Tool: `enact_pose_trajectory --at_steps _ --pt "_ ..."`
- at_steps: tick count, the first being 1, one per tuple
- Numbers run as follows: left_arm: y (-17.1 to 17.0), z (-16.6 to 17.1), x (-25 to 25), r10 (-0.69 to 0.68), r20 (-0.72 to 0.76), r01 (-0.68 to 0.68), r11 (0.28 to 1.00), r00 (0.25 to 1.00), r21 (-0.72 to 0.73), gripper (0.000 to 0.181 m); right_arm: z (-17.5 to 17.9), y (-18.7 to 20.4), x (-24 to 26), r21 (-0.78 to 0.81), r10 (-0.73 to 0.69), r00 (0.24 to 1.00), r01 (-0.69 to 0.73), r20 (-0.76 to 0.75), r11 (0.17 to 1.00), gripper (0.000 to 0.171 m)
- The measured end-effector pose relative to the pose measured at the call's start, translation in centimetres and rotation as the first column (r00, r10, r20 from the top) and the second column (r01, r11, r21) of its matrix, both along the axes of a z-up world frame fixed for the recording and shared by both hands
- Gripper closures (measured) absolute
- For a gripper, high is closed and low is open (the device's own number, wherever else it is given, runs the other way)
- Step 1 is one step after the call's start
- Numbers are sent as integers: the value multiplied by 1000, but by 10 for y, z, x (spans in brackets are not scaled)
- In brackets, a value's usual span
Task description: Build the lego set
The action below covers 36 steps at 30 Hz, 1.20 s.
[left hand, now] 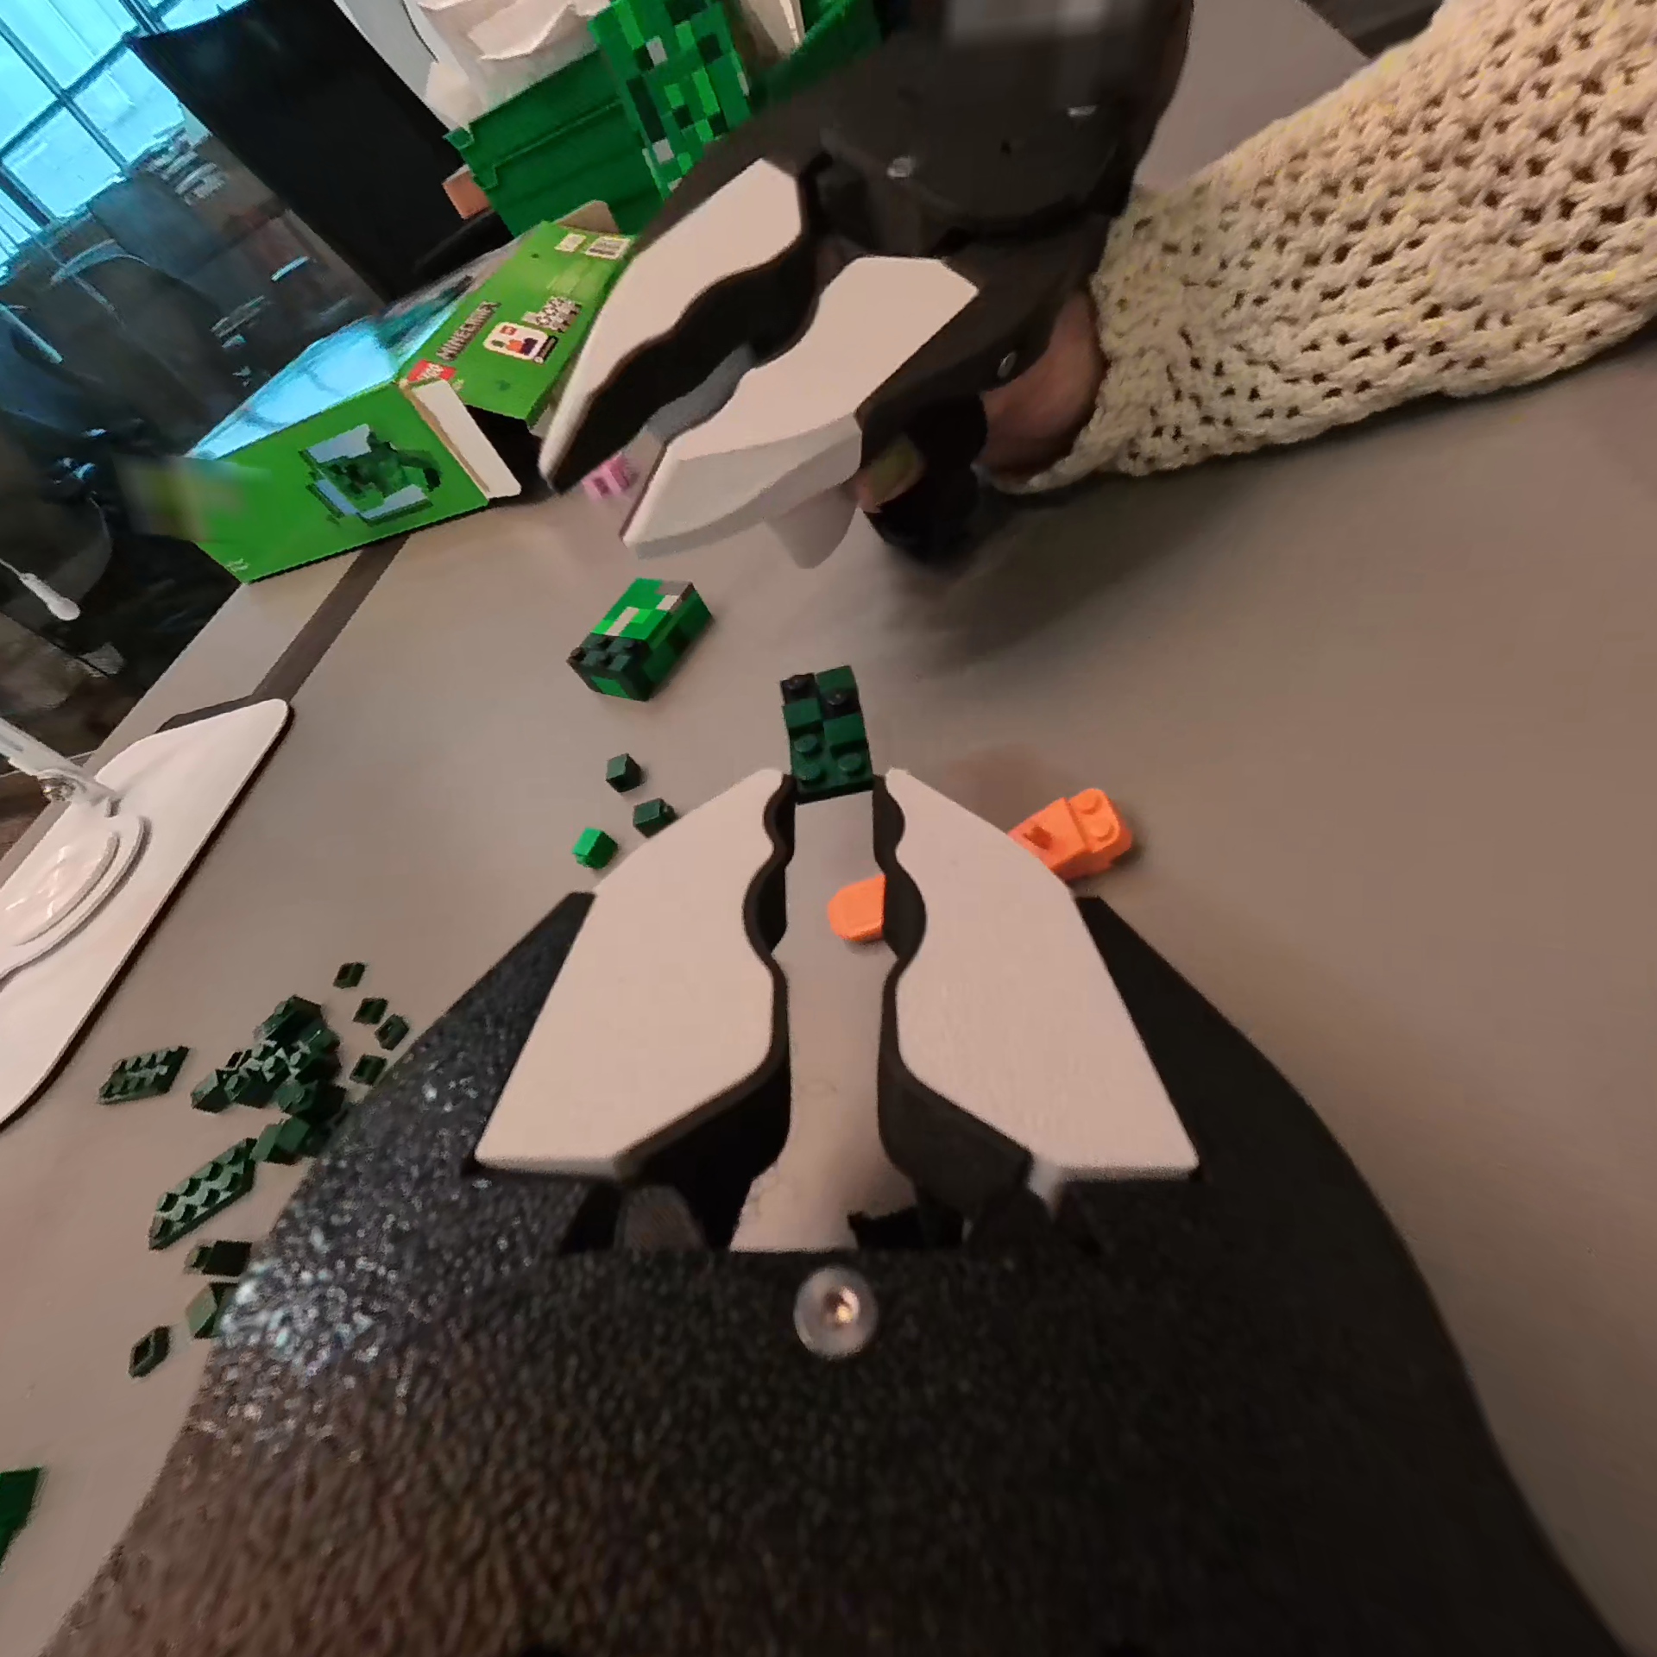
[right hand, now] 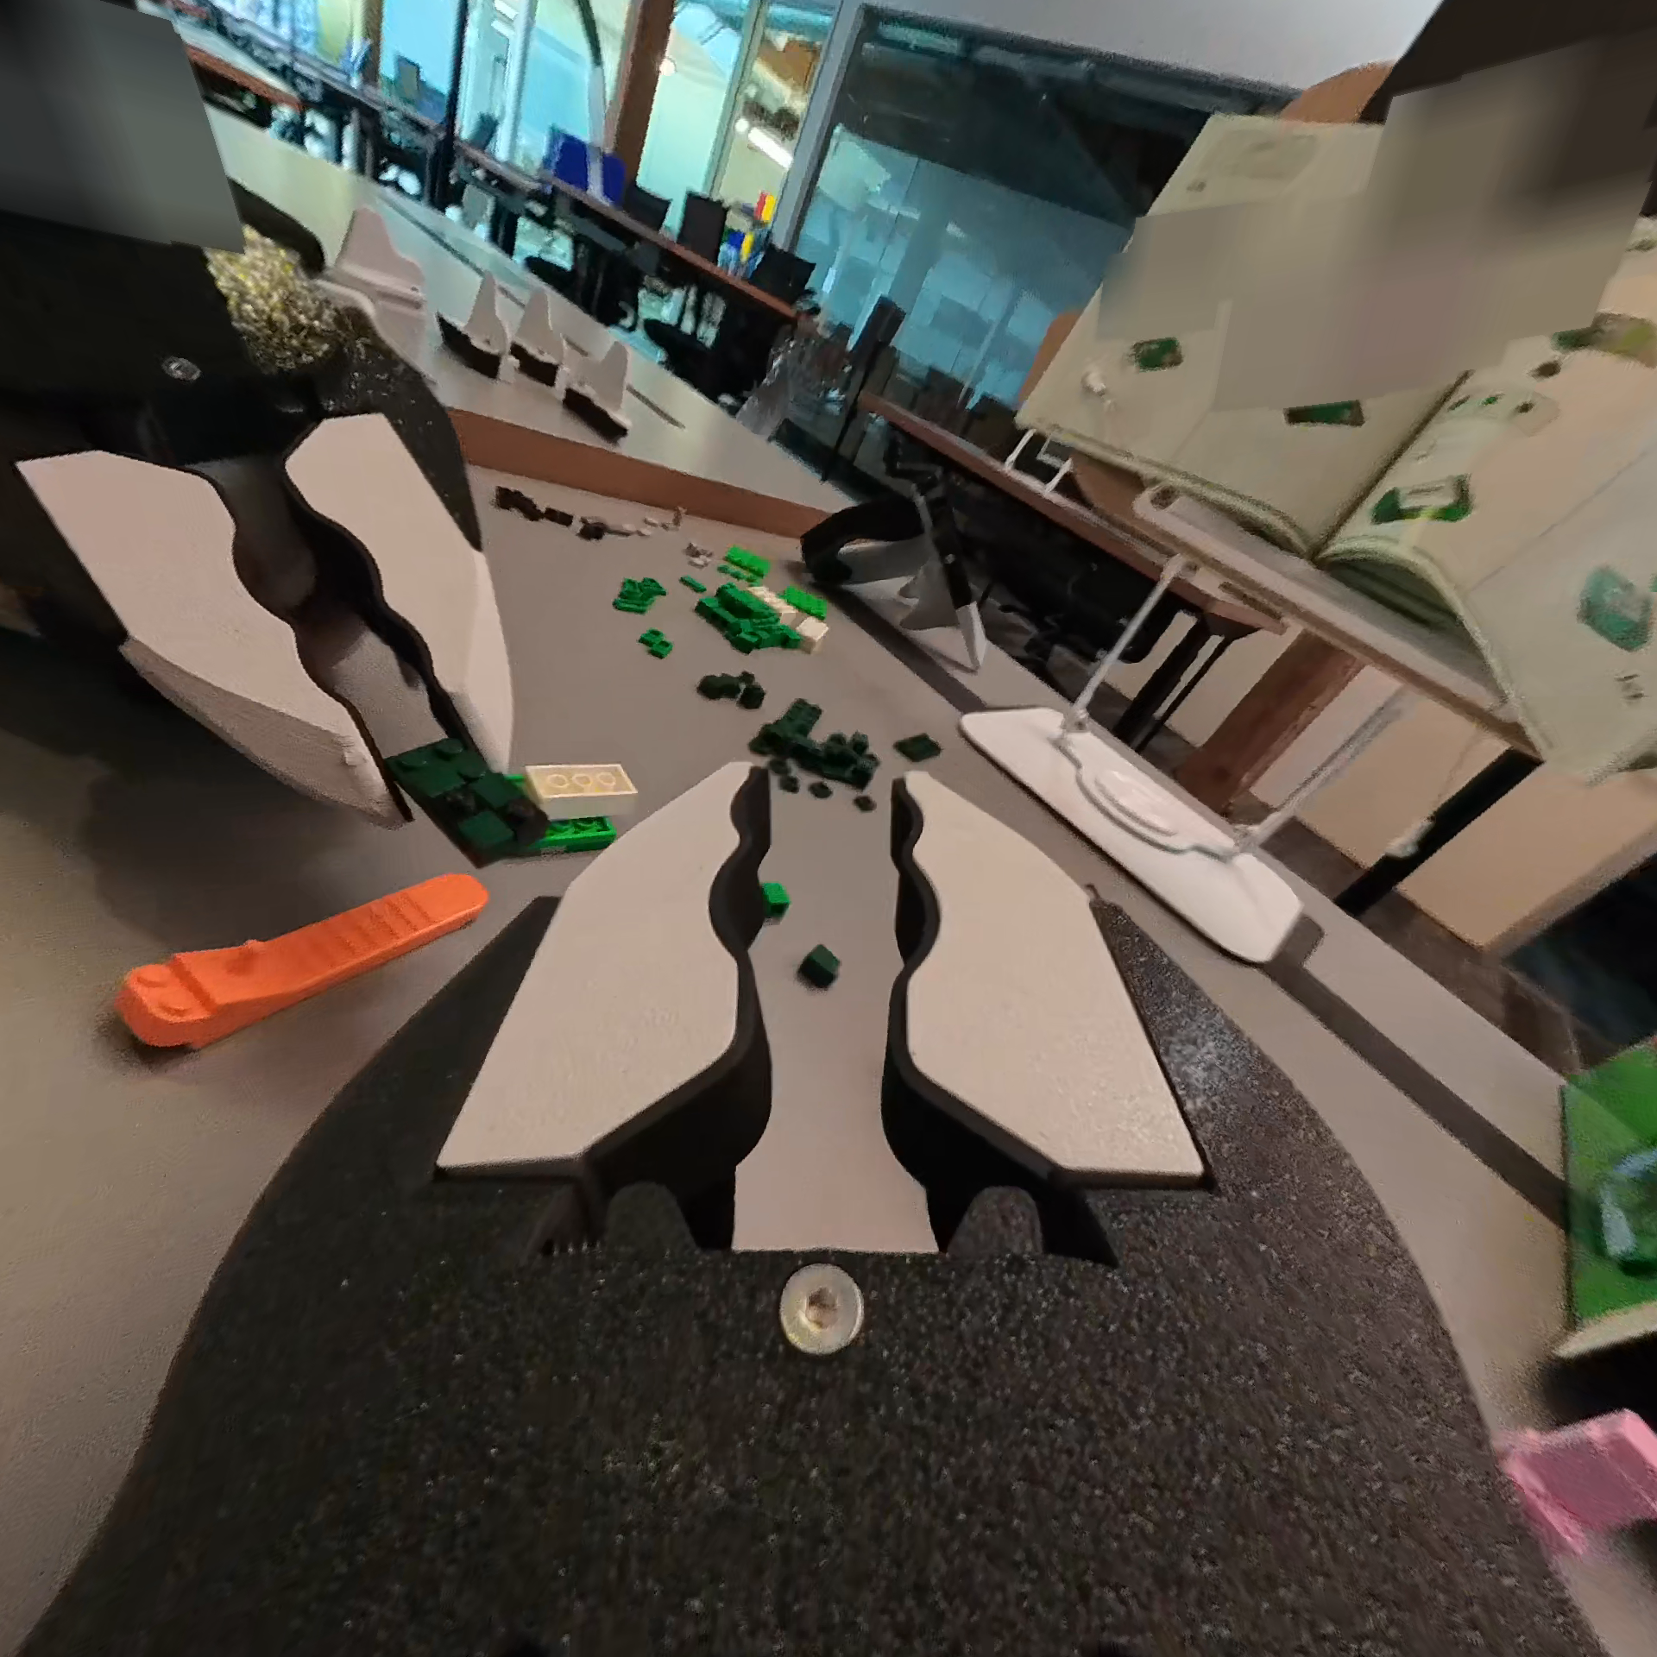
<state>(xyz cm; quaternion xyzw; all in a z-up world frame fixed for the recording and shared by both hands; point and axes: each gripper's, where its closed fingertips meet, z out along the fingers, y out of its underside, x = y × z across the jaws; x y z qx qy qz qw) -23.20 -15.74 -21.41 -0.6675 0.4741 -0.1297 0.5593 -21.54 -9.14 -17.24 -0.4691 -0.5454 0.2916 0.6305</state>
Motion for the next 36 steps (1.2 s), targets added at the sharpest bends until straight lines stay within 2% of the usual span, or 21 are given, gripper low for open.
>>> enact_pose_trajectory --at_steps 2,4,8,11,14,17,20,23,25,31,35,36 --pt "-1 -1 1 -5 -9 5 1000 1000 -1 165 -2 -4 -9 -73 55 997 -51 50 996 148" --pt "-2 -2 1 -2 -18 2 1000 1000 10 165 4 -10 -27 -148 161 983 -148 82 978 158" --pt "-8 -11 5 -15 -124 24 997 992 72 165 33 -13 -91 -226 352 917 -308 190 924 161" --pt "-7 -15 4 -2 -151 13 998 989 69 165 43 -23 -153 -234 475 820 -418 318 878 163" --pt "-6 -7 -2 22 -87 -16 998 996 67 165 32 -32 -212 -194 536 701 -510 471 838 163" --pt "-4 -1 -6 41 -35 -39 997 999 62 165 15 -50 -258 -236 605 552 -596 574 768 159" --pt "-3 0 -8 49 -28 -47 997 998 63 165 -10 -57 -291 -247 598 427 -634 678 733 158" --pt "-3 -1 -8 50 -38 -48 997 998 63 165 -40 -66 -305 -348 614 285 -619 736 704 155" --pt "-2 -1 -8 52 -36 -50 997 998 62 165 -54 -68 -316 -347 609 266 -625 747 699 152" --pt "-1 0 -10 57 -24 -56 997 998 57 165 -70 -67 -344 -293 580 248 -672 776 680 158" --pt "0 0 -10 55 -25 -54 997 998 54 165 -80 -62 -342 -358 561 113 -662 820 658 159" --pt "0 0 -10 55 -25 -53 997 998 53 165 -81 -62 -342 -362 566 105 -670 818 647 159"
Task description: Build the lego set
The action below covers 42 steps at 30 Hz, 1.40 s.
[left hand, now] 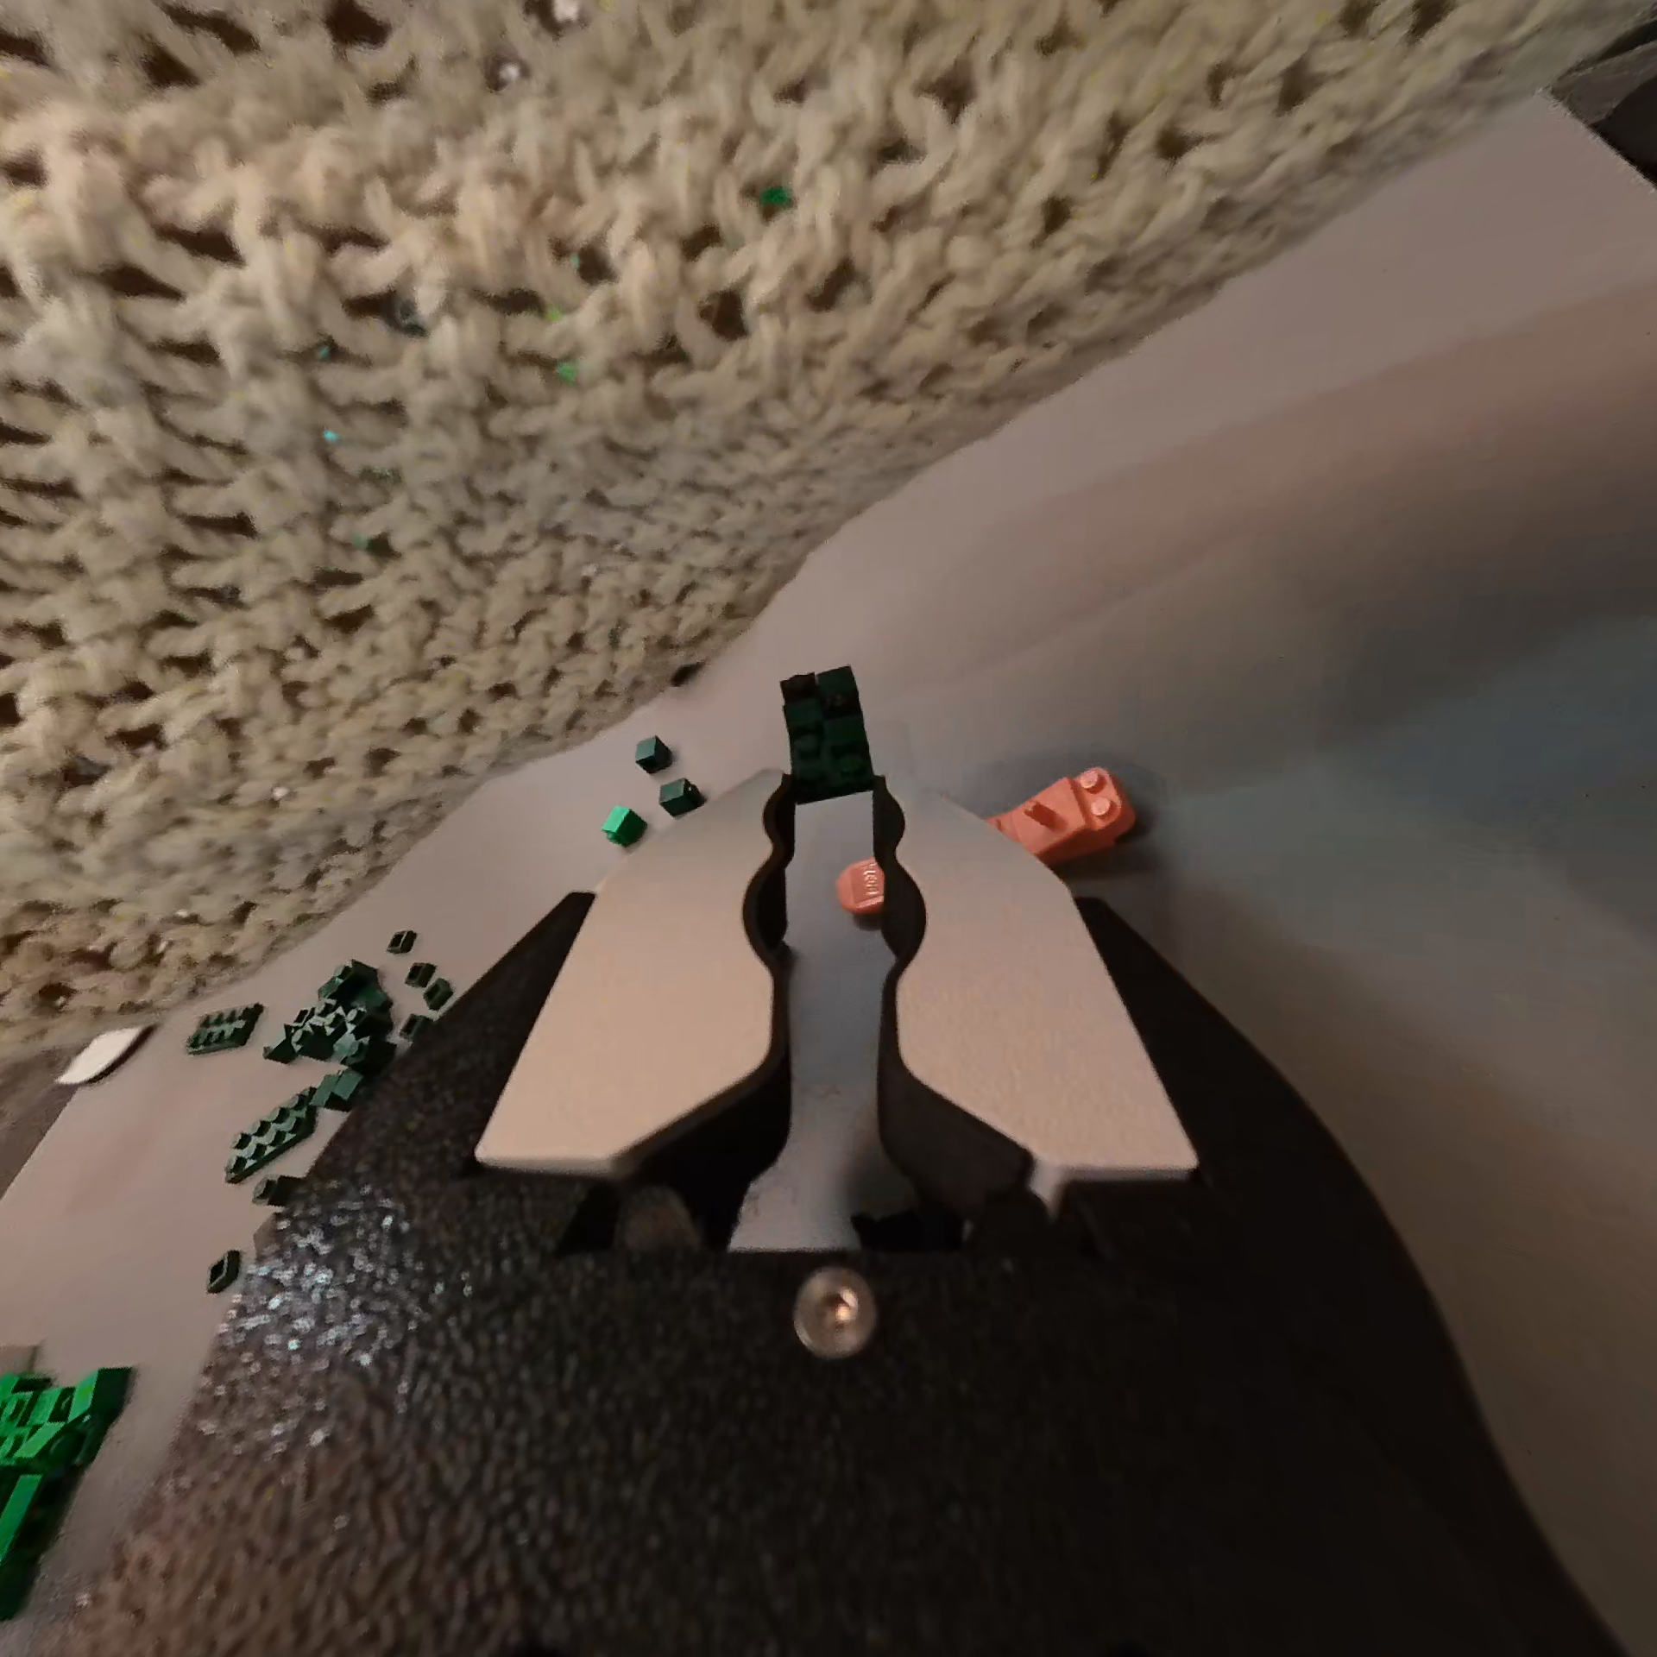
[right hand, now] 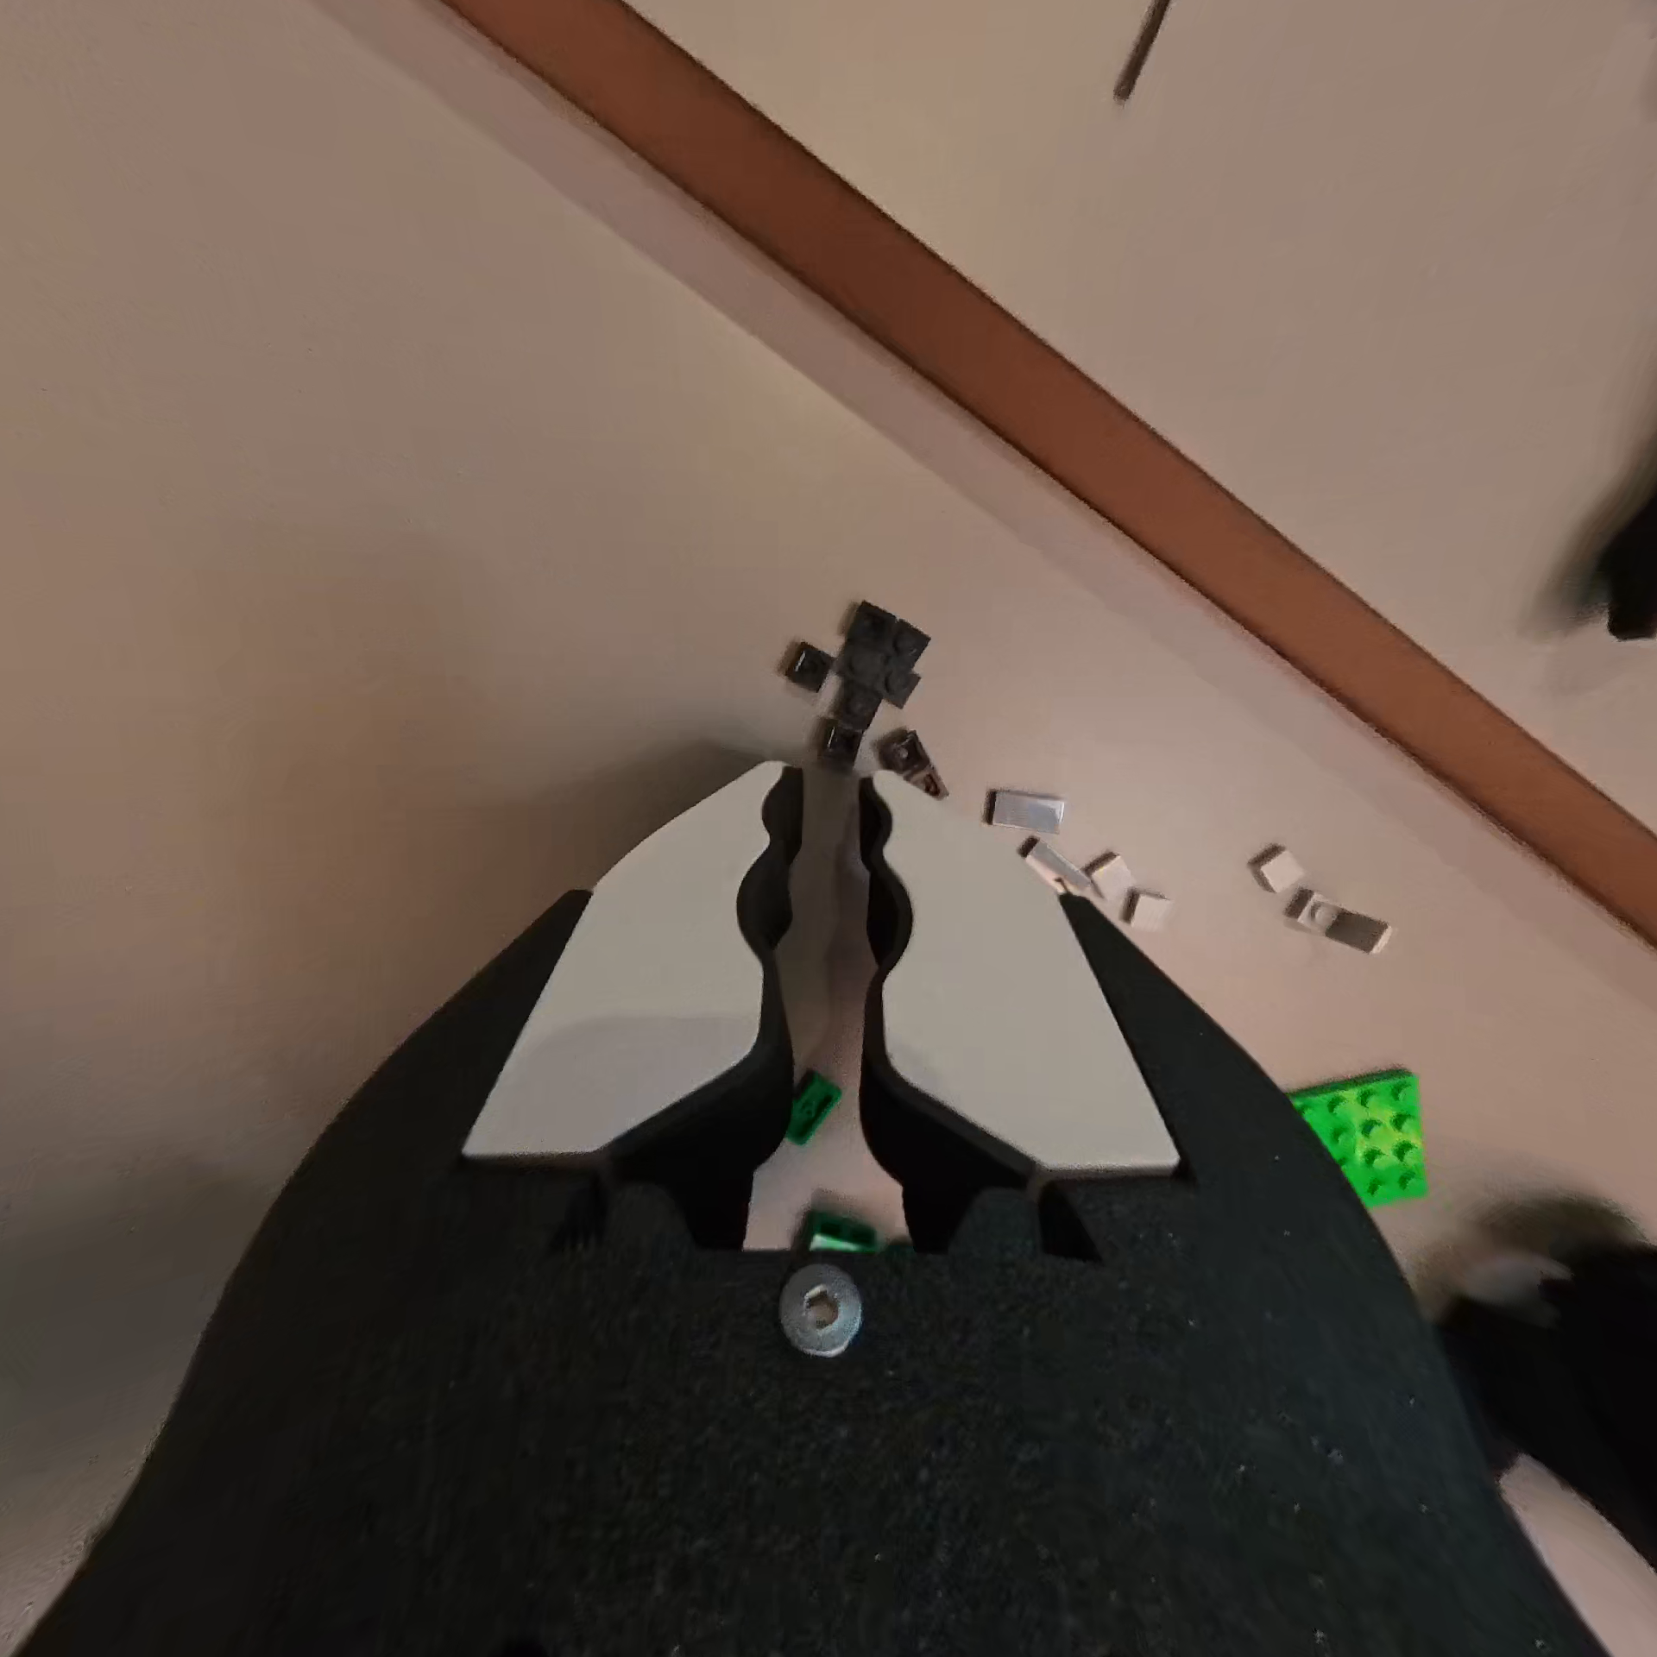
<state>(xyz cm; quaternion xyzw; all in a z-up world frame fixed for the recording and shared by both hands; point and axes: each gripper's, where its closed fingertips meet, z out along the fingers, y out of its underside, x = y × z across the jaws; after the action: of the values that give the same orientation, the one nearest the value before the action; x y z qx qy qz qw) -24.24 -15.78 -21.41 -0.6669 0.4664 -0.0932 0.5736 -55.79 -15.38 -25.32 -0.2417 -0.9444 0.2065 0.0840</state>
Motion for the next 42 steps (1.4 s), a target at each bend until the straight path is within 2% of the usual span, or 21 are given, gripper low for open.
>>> enact_pose_trajectory --at_steps 4,10,14,30,37,42 --pt "0 0 0 -2 -2 2 1000 1000 -2 165 0 -4 -7 -20 7 999 -8 -51 1000 159" --pt "0 -1 1 -4 -5 4 1000 1000 -4 165 -6 -11 8 -77 59 998 -57 17 995 163" --pt "0 -3 2 -6 -14 6 1000 1000 -6 165 2 -9 -9 -122 -37 996 27 -77 992 169" --pt "-1 -4 5 -8 -16 7 1000 1000 -9 165 -9 -12 -13 -110 -66 997 62 -29 992 161" --pt "-2 -4 6 -9 -16 9 1000 1000 -8 165 -10 -9 -13 -77 -46 997 41 -66 996 163" --pt "-3 -3 7 -14 -2 14 1000 1000 -18 165 17 -12 8 -109 -27 991 13 -131 994 163"
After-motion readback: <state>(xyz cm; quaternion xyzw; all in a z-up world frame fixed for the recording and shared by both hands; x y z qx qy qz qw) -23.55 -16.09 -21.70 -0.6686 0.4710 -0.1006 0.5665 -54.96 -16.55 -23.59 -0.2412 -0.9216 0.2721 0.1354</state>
